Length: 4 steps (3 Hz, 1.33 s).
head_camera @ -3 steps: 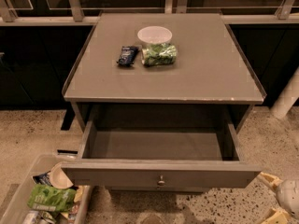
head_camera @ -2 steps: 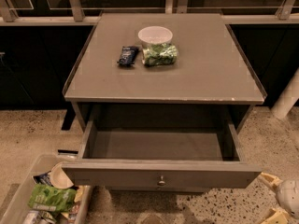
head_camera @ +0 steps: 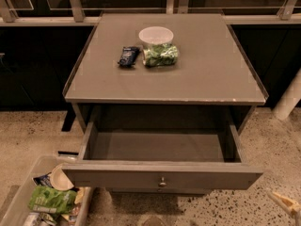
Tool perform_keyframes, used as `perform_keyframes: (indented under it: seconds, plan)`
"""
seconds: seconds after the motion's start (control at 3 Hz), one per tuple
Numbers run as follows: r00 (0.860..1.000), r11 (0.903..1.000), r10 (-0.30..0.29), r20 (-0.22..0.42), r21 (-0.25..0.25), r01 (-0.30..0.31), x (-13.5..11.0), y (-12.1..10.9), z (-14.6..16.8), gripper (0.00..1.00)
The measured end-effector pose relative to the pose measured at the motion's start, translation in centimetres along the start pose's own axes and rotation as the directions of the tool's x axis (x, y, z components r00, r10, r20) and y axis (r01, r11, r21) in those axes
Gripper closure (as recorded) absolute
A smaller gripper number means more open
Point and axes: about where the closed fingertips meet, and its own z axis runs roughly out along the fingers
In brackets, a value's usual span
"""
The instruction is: Close top drawer
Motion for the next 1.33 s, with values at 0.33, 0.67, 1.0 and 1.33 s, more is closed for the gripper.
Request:
perform_keyframes:
  seconds: [0.33, 0.67, 1.0, 1.33]
  plan:
    - [0.991, 0.9867, -0.119, 0.062, -0.104, 0.125, -0.6, 1.7, 1.8, 0.00]
    - [0.932, 0.9303, -0.313, 0.185, -0.138, 0.340, -3.3, 2.3, 3.3, 0.00]
    - [0.836, 0.8500, -0.471, 0.281, -0.108, 0.516, -6.2, 2.6, 3.7, 0.00]
    - [0.797, 0.8252, -0.530, 0.291, -0.041, 0.563, -8.8, 1.1, 4.2, 0.00]
